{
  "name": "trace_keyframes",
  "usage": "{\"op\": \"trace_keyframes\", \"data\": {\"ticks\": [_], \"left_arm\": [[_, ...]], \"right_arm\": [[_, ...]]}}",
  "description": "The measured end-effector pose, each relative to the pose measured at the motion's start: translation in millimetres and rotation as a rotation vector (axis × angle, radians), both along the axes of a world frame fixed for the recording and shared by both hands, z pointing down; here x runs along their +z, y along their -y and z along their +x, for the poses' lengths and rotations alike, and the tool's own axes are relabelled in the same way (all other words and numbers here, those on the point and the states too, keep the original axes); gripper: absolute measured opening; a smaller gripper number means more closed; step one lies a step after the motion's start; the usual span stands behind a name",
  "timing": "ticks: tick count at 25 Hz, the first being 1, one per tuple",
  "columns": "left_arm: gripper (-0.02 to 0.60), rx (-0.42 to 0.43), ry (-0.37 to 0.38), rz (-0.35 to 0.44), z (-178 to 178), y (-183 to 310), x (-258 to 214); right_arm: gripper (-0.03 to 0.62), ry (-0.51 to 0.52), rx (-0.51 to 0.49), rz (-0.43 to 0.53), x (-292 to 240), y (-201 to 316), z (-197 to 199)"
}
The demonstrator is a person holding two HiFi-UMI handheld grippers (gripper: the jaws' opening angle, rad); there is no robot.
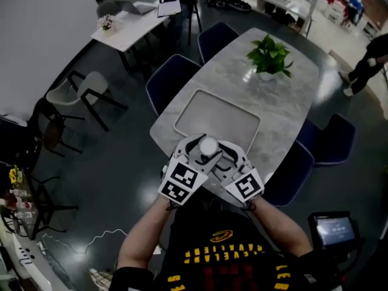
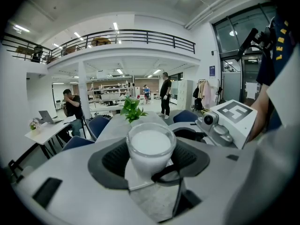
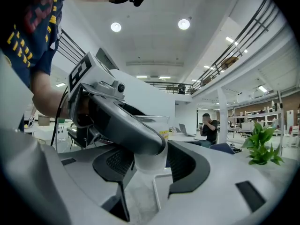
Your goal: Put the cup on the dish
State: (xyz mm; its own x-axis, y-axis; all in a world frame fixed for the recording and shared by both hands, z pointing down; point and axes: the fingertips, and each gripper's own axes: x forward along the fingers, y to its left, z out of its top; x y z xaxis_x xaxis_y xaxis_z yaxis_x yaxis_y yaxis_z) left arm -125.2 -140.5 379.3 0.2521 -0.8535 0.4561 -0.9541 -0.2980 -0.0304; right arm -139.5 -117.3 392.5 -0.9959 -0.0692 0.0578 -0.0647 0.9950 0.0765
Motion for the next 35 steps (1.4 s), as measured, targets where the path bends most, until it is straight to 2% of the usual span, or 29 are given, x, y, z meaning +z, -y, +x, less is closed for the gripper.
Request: {"op": "trace_keyframes", "data": {"ticks": [6,15,23,31,35], "left_arm": [[0.264,0.076,-0.007,-0.003,-13.6,35.9,9.7],[0.264,0.206,0.013,-0.044,-34.6,84.0,41.6],[0.264,0.323,0.075,0.000,-41.8,95.7,57.3],[0.264,0.388,0.041,0.048,-39.8,109.5,76.6],[0.264,0.415,0.018,0.042,-37.9,115.2,87.1]], "right_arm": [[0.230,-0.028,0.080,0.006,9.7,37.1,-15.3],[0.230,-0.104,0.191,-0.038,44.9,86.2,-40.3],[0.230,-0.163,0.275,-0.002,60.1,102.7,-54.0],[0.230,-0.232,0.341,0.043,82.6,119.2,-51.9],[0.230,-0.266,0.371,0.044,93.6,125.6,-49.6]]}}
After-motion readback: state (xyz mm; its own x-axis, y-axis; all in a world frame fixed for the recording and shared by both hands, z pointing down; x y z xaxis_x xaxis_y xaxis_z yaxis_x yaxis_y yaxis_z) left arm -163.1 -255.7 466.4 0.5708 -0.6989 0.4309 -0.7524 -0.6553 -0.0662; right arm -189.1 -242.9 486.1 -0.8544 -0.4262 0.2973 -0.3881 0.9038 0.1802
